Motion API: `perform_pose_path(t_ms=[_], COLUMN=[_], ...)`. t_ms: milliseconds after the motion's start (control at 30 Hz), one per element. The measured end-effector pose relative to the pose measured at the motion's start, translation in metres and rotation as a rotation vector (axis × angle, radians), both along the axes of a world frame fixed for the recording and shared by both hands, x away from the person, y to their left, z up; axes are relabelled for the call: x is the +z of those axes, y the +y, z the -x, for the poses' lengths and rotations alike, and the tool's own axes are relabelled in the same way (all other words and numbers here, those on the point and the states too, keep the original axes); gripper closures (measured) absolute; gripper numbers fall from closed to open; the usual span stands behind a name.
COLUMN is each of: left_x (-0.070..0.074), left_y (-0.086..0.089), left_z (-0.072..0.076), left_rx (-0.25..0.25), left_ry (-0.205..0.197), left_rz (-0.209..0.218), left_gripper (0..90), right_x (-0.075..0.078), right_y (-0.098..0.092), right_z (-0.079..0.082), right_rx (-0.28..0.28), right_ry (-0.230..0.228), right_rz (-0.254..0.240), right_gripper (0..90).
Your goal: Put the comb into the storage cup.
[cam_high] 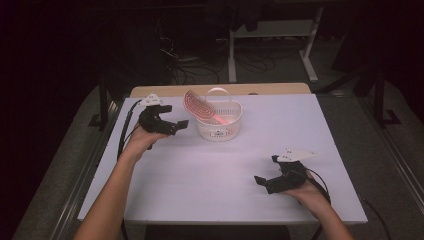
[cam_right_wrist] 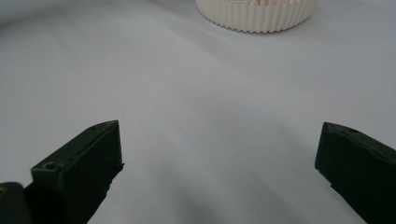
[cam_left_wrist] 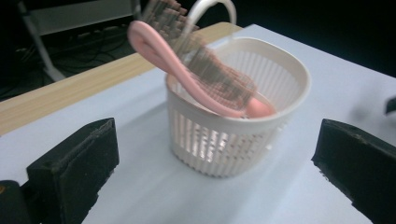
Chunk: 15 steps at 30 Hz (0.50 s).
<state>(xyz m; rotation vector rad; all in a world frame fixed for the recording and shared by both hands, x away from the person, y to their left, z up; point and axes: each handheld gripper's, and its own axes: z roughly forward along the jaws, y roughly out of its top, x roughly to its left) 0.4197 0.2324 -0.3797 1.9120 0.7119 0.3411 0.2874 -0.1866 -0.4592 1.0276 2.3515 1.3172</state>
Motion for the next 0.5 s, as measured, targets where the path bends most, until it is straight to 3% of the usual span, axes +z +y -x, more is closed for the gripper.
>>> perform_pose_path(t_ms=[200,500], left_x=[-0.006,-0.013], left_y=[0.002,0.011], left_z=[0.015,0.036], left_rx=[-0.027,-0.025], left_ry=[0.005,0.012], left_rz=[-0.004,-0.003], left_gripper=[0.4,5.9], right_x=[0.0,0.001], right_y=[0.0,-0.001], right_z=[0.0,0.0], right_rx=[-0.003,-0.001], right_ry=[-0.002,-0.004], right_rz=[-0.003,-0.004], right_gripper=[0.3,0.3])
